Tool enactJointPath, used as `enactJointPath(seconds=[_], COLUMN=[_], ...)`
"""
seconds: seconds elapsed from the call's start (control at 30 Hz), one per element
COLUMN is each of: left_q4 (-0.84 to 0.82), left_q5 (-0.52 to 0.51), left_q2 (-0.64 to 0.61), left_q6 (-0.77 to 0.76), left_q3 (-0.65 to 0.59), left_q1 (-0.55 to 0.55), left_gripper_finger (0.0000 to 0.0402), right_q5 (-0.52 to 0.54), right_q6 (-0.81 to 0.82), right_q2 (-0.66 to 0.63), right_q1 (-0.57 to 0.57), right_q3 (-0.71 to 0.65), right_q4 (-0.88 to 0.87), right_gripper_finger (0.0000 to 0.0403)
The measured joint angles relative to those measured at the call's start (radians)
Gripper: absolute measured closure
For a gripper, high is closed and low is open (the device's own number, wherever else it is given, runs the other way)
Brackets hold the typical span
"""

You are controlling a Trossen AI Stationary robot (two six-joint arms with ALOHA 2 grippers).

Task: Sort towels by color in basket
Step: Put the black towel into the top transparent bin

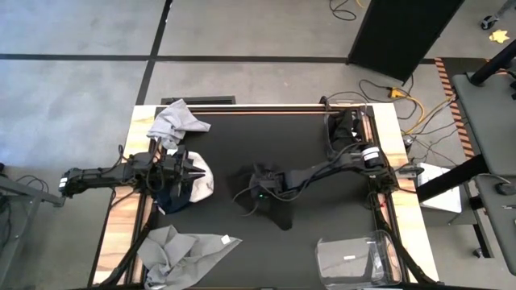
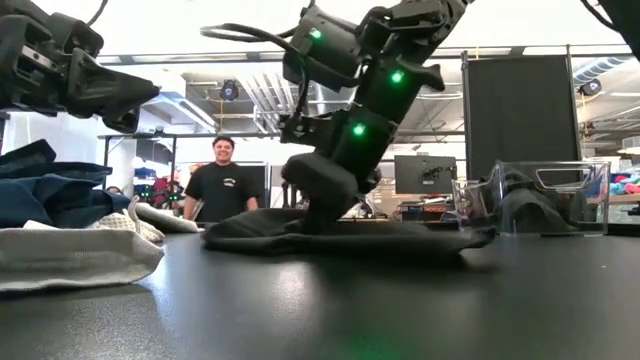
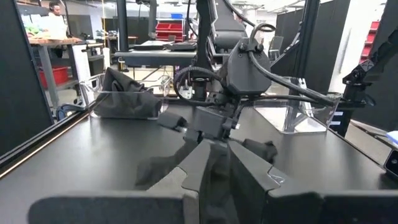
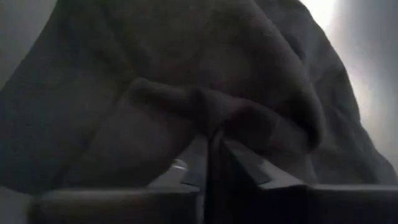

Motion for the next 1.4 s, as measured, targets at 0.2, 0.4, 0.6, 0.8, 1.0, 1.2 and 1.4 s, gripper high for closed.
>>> enactJointPath(seconds=[0.2,0.4,0.6,0.8,1.0,1.2,1.4], left_q4=[0.002,0.001,0.003,0.001,0.003,0.002,0.002], left_q5=[0.000,0.000,0.000,0.000,0.000,0.000,0.000], left_q2=[0.002,0.006,0.010,0.012,0.014,0.014,0.014], left_q6=[0.000,0.000,0.000,0.000,0.000,0.000,0.000], left_q3=[0.000,0.000,0.000,0.000,0.000,0.000,0.000], left_q1=[0.000,0.000,0.000,0.000,0.000,0.000,0.000], left_gripper_finger=[0.0362,0.0362,0.0362,0.0362,0.0362,0.0362,0.0362], right_q5=[0.171,0.639,0.950,1.051,1.011,0.927,0.805], right_q6=[0.057,0.228,0.571,0.515,0.284,0.147,0.083], right_q2=[-0.159,-0.378,-0.577,-0.734,-0.875,-1.041,-1.195], right_q1=[0.017,0.042,0.013,-0.112,-0.270,-0.386,-0.422], right_q3=[-0.007,-0.013,-0.025,-0.051,-0.032,-0.024,-0.011], right_q4=[-0.212,-0.551,-0.947,-1.030,-1.039,-1.048,-1.049], right_gripper_finger=[0.0392,0.0393,0.0393,0.0393,0.0393,0.0393,0.0394])
